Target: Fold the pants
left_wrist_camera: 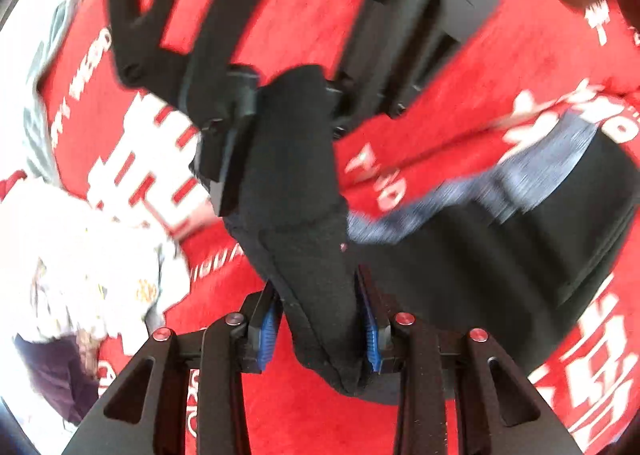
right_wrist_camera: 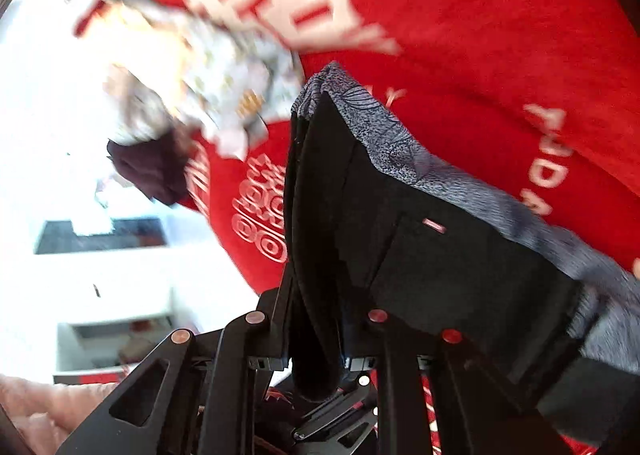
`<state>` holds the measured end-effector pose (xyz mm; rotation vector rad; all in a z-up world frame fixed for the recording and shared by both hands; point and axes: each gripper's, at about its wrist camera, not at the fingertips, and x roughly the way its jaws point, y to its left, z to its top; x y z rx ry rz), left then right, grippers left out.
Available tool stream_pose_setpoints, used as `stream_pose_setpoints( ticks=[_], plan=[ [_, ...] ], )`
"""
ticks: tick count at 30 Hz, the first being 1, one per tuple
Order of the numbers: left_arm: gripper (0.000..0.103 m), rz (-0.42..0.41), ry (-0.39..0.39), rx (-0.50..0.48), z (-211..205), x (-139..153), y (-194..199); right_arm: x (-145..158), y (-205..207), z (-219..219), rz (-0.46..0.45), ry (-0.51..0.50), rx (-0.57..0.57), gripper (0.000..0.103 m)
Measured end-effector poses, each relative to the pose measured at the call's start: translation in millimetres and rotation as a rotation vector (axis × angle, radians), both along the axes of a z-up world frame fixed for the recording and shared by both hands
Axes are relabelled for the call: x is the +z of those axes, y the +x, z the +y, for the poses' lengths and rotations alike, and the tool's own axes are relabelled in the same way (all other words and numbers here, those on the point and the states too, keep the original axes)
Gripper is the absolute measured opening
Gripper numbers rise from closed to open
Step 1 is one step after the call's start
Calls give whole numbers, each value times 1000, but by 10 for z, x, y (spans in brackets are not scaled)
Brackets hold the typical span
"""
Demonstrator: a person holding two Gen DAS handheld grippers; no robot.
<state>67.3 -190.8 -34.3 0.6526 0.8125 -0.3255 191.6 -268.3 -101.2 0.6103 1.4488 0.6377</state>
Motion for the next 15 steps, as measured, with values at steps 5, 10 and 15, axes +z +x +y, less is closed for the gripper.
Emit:
stream_pose_setpoints(
  ticks=[5, 10, 15],
  plan=[
    [35, 1, -42, -61, -844, 281, -250, 280, -459, -1012, -78, 77, -129, 20],
    [35, 30, -29, -171, -1776, 120, -605, 222, -998, -2165, -74, 81, -253, 20],
    [35, 110, 66, -269, -2355, -497, -857, -389, -1468, -3025, 20, 57, -389, 19]
  ],
)
